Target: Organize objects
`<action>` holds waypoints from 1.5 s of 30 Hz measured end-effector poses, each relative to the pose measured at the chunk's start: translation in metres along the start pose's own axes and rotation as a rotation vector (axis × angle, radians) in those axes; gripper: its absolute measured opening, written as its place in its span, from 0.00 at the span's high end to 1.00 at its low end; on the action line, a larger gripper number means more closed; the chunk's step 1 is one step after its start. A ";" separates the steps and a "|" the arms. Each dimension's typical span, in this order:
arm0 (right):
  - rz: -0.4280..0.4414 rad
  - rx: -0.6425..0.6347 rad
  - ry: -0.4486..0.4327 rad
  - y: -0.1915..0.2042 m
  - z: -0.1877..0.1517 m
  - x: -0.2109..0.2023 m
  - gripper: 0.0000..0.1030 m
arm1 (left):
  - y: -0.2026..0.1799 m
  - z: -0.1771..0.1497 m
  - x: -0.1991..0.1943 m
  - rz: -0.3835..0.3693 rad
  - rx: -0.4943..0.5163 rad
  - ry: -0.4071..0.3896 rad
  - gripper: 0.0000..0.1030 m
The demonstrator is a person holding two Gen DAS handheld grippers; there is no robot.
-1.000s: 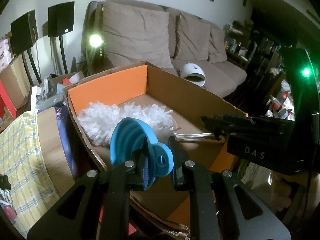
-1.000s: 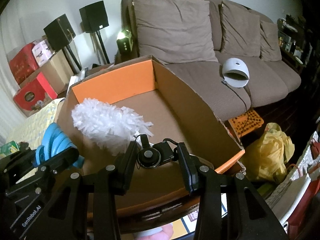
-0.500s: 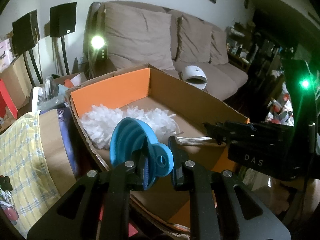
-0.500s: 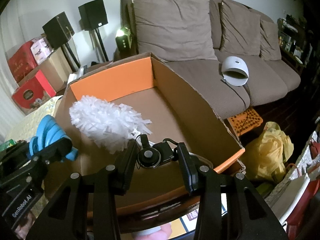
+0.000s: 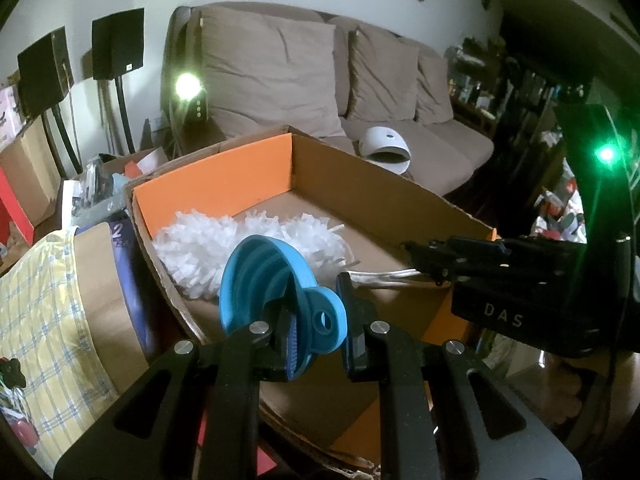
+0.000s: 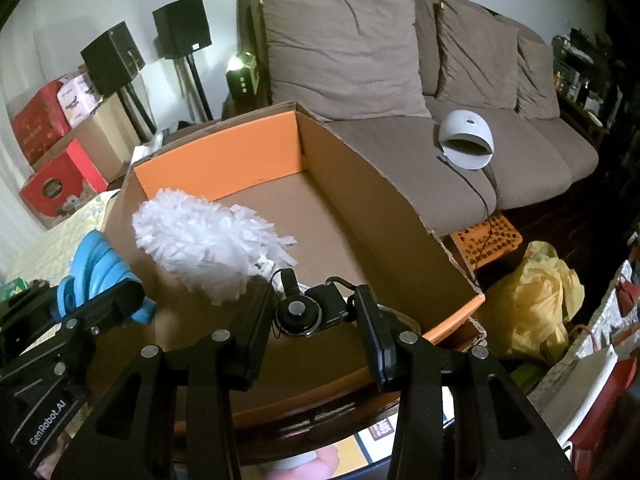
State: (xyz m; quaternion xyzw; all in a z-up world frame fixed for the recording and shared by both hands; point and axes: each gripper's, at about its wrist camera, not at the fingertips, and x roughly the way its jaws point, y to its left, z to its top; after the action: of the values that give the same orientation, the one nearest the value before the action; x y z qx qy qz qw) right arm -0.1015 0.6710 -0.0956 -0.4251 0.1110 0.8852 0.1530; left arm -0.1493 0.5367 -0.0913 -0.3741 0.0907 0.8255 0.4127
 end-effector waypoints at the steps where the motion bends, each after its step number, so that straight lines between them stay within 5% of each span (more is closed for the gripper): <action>1: 0.000 -0.001 0.001 0.000 0.000 0.000 0.60 | -0.001 0.000 0.000 0.001 0.003 0.000 0.85; 45: 0.013 -0.016 -0.006 0.009 0.002 0.004 0.59 | -0.002 -0.007 0.014 0.015 0.022 0.032 0.85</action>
State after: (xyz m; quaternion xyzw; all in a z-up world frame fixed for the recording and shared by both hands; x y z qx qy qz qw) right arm -0.1085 0.6644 -0.0971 -0.4228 0.1061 0.8884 0.1440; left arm -0.1490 0.5436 -0.1053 -0.3818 0.1093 0.8215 0.4091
